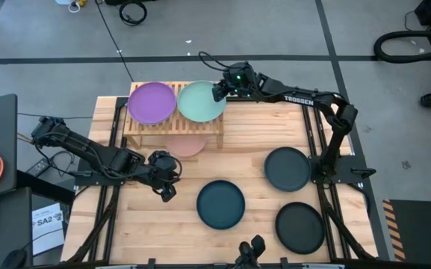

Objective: Place and stack plates onto a shelf
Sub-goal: Stack the black plate on the top of the light green plate on the shelf

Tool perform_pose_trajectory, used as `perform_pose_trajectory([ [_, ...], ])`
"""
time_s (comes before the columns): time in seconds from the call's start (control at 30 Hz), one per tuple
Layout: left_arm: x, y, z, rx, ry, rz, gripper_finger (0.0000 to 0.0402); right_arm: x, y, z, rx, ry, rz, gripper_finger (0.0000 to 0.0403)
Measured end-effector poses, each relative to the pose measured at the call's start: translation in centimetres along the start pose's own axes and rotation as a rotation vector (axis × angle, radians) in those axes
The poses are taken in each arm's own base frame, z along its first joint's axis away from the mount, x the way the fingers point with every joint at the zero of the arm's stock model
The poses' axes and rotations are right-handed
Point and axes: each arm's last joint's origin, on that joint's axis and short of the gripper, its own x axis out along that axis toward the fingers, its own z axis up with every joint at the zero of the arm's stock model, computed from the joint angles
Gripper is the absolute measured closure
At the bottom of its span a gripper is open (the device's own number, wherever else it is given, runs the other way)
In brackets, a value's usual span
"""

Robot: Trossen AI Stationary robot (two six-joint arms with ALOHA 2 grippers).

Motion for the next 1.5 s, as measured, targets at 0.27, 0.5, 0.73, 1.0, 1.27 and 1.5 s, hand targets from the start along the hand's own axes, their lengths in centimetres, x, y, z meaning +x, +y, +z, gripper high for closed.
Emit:
perform_pose_trajectory([
  [0.27,0.0,0.0,0.0,0.000,0.000,0.000,0.0301,-3.9,0.0,2.7,-0.053,-0.038,0.210,0.0208],
  [0.5,0.0,0.1,0.1,0.000,-0.022,0.022,0.0301,-9.6,1.7,3.9,-0.079,0.003,0.491,0.0209],
  [0.73,0.0,0.1,0.1,0.000,-0.024,0.023,0.0301,-14.9,4.4,2.7,-0.133,0.109,0.596,0.0209],
  [1.0,0.0,0.1,0.1,0.000,-0.024,0.023,0.0301,-19.0,7.8,-0.3,-0.221,0.282,0.701,0.0209],
  [1.27,0.0,0.1,0.1,0.000,-0.024,0.023,0.0301,-21.5,10.7,-3.7,-0.325,0.455,0.750,0.0209],
  [1.5,0.0,0.1,0.1,0.000,-0.024,0.023,0.0301,-24.3,12.8,-6.7,-0.343,0.584,0.695,0.0209],
])
